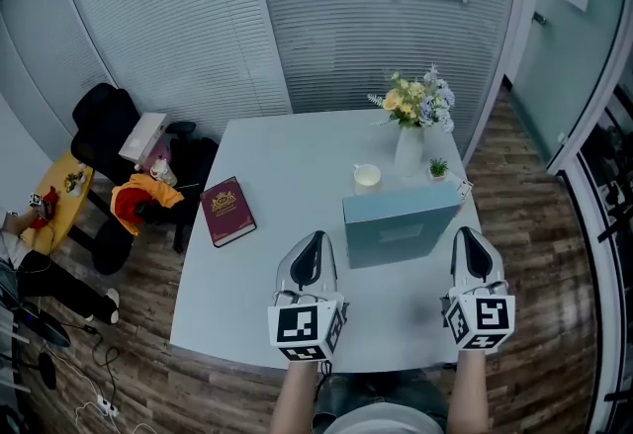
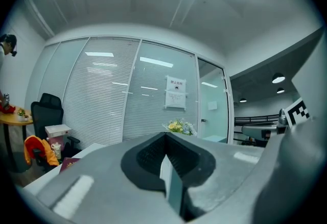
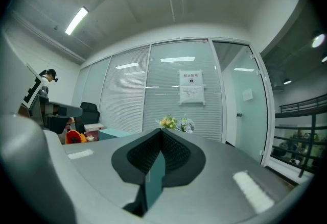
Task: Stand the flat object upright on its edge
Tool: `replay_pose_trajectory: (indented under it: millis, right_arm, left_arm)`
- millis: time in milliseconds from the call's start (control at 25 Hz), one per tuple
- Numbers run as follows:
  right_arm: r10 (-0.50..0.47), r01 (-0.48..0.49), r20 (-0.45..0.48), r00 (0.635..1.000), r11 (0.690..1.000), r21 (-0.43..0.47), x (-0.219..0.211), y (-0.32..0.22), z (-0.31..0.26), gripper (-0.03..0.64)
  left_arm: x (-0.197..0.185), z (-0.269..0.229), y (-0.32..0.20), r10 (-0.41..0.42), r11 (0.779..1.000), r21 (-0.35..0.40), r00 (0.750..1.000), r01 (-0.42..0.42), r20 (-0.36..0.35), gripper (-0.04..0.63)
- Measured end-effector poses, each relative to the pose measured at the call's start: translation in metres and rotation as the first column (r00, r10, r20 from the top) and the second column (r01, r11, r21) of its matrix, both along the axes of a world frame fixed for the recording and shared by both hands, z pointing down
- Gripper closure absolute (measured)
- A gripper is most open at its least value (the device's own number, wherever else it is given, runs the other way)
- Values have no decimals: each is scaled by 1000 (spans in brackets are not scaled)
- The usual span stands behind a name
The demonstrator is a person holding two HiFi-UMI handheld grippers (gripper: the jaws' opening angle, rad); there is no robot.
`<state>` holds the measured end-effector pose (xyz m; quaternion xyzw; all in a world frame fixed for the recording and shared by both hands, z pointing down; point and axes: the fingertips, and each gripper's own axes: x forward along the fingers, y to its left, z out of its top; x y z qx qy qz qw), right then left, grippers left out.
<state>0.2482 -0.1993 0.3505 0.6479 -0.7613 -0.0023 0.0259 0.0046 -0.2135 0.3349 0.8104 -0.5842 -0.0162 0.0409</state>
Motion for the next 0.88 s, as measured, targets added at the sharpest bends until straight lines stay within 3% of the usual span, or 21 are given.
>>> replay_pose_trajectory:
  millis: [880]
  right_arm:
    - [18, -18, -3, 1000, 1000, -15, 10, 1, 4, 594]
  left_arm:
    - [4, 3, 0, -10, 1000, -13, 1000, 10, 23, 595]
